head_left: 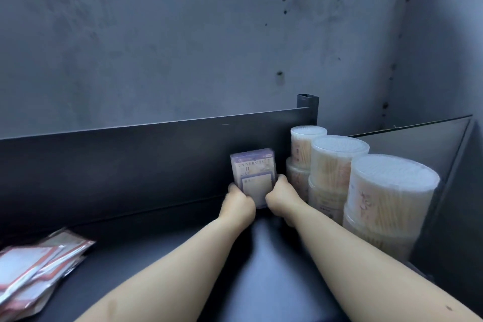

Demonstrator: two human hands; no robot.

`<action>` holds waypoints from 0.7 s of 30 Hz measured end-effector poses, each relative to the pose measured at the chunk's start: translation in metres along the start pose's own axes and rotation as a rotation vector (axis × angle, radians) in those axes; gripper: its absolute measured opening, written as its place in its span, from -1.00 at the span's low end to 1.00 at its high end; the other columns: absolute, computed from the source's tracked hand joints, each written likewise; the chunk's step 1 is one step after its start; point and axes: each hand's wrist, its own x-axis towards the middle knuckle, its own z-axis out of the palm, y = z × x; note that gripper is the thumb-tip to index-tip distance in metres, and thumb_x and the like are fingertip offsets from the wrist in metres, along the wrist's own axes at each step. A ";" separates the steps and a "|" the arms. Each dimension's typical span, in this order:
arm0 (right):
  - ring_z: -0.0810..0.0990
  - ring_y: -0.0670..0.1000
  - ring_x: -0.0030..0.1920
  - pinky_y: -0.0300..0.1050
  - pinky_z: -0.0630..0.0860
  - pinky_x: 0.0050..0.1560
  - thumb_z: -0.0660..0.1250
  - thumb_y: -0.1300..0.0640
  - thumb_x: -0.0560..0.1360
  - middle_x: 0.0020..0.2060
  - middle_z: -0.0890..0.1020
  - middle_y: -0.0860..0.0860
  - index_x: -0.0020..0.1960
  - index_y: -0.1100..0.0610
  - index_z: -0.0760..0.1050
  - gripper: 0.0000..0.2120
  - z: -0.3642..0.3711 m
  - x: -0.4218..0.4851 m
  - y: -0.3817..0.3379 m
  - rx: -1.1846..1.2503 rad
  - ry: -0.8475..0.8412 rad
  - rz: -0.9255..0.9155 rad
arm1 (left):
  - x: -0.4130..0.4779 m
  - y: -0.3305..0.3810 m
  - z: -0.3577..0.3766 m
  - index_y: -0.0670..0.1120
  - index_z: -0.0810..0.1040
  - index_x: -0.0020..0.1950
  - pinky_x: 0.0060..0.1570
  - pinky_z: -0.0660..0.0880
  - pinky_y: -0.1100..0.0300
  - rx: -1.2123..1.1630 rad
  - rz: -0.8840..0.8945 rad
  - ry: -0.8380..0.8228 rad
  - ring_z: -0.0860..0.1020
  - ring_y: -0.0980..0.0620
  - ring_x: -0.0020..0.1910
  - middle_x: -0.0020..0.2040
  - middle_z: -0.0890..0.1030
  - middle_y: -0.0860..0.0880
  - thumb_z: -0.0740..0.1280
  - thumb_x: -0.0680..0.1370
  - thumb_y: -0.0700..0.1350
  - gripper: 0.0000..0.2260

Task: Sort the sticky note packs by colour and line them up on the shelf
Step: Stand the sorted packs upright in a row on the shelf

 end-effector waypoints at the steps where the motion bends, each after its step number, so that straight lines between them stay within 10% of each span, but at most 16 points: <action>1: 0.49 0.20 0.18 0.02 0.48 0.16 0.12 0.32 0.44 0.22 0.49 0.19 0.33 0.20 0.24 -0.55 0.001 0.002 0.002 0.008 -0.002 -0.005 | 0.001 0.000 0.002 -0.28 0.27 0.31 0.12 0.40 0.10 0.000 0.001 0.013 0.45 -0.25 0.23 0.28 0.45 -0.28 0.12 0.54 -0.26 -0.66; 10: 0.47 0.22 0.22 -0.01 0.47 0.18 0.14 0.35 0.43 0.26 0.46 0.20 0.33 0.21 0.23 -0.53 0.005 0.009 0.007 0.050 0.017 -0.041 | 0.005 -0.003 0.002 -0.16 0.23 0.43 0.25 0.38 0.09 -0.011 0.074 0.042 0.42 -0.18 0.30 0.34 0.43 -0.19 0.18 0.50 -0.23 -0.51; 21: 0.00 0.10 0.52 -0.10 0.06 0.45 0.23 0.35 0.43 0.54 -0.08 0.11 0.55 0.15 -0.20 -0.15 0.007 -0.011 -0.005 -0.040 0.094 -0.215 | -0.014 -0.004 -0.009 -0.22 -0.01 0.53 0.37 0.25 0.04 0.181 0.009 0.025 0.25 -0.20 0.43 0.46 0.22 -0.25 0.26 0.55 -0.14 -0.35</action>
